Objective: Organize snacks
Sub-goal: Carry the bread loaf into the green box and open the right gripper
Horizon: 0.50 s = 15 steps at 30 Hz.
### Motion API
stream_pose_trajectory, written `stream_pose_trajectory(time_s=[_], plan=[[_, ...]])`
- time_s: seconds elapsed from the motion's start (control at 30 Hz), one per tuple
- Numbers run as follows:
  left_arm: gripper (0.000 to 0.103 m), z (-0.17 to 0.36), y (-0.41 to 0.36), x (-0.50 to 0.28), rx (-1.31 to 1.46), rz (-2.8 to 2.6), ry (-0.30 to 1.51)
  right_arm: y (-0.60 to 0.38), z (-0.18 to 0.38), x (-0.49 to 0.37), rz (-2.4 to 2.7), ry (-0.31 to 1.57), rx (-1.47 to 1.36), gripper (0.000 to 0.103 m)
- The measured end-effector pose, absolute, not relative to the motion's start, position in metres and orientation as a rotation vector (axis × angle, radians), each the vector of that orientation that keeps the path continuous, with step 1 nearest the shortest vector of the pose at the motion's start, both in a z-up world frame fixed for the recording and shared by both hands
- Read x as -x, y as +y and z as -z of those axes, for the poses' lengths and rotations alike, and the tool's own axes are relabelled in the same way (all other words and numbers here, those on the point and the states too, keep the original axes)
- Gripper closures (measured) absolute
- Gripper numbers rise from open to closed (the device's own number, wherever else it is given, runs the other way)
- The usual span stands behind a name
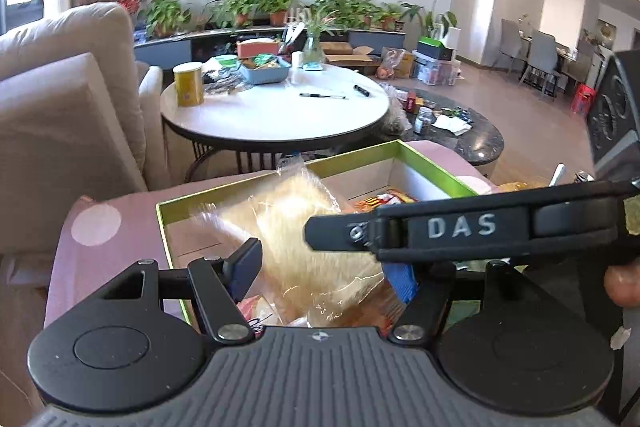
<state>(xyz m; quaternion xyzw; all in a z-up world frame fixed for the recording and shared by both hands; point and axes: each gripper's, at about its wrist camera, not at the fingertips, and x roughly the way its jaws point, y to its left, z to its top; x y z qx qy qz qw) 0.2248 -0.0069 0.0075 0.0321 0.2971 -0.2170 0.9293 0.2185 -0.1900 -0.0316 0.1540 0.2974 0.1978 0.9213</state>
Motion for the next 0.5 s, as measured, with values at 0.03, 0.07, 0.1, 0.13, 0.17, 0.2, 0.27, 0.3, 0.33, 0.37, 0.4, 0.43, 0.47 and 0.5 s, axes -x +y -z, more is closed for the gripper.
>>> stream_pose_trajectory(time_s=[0.03, 0.07, 0.1, 0.13, 0.17, 0.2, 0.27, 0.3, 0.33, 0.37, 0.4, 0.43, 0.47, 0.5], plan=[[0.039, -0.008, -0.006, -0.223, -0.068, 0.432, 0.600, -0.190, 0.032, -0.218, -0.399, 0.604, -0.316, 0.047], [0.035, -0.009, -0.005, -0.220, -0.073, 0.426, 0.589, -0.191, 0.032, -0.216, -0.391, 0.594, -0.310, 0.044], [0.032, -0.010, -0.004, -0.217, -0.078, 0.422, 0.578, -0.191, 0.030, -0.216, -0.386, 0.587, -0.302, 0.043], [0.029, -0.012, -0.004, -0.214, -0.079, 0.417, 0.566, -0.192, 0.028, -0.214, -0.385, 0.575, -0.295, 0.042], [0.029, -0.014, -0.003, -0.212, -0.080, 0.415, 0.558, -0.193, 0.026, -0.211, -0.388, 0.563, -0.291, 0.042], [0.029, -0.016, -0.003, -0.209, -0.083, 0.417, 0.552, -0.193, 0.022, -0.207, -0.394, 0.554, -0.287, 0.042], [0.029, -0.019, -0.004, -0.202, -0.086, 0.421, 0.542, -0.193, 0.017, -0.201, -0.401, 0.540, -0.278, 0.042], [0.029, -0.021, -0.004, -0.201, -0.086, 0.422, 0.540, -0.192, 0.015, -0.198, -0.400, 0.531, -0.269, 0.042], [0.028, -0.022, -0.004, -0.196, -0.087, 0.422, 0.537, -0.192, 0.014, -0.196, -0.395, 0.521, -0.259, 0.042], [0.027, -0.024, -0.004, -0.196, -0.087, 0.422, 0.537, -0.192, 0.012, -0.192, -0.389, 0.512, -0.250, 0.042], [0.027, -0.026, -0.003, -0.193, -0.086, 0.422, 0.535, -0.193, 0.012, -0.191, -0.386, 0.507, -0.243, 0.042], [0.026, -0.027, -0.004, -0.190, -0.085, 0.423, 0.533, -0.195, 0.011, -0.190, -0.386, 0.504, -0.238, 0.042], [0.026, -0.028, -0.003, -0.188, -0.082, 0.423, 0.531, -0.196, 0.010, -0.187, -0.388, 0.504, -0.237, 0.042], [0.025, -0.030, -0.003, -0.185, -0.079, 0.423, 0.528, -0.199, 0.009, -0.184, -0.390, 0.507, -0.237, 0.042]])
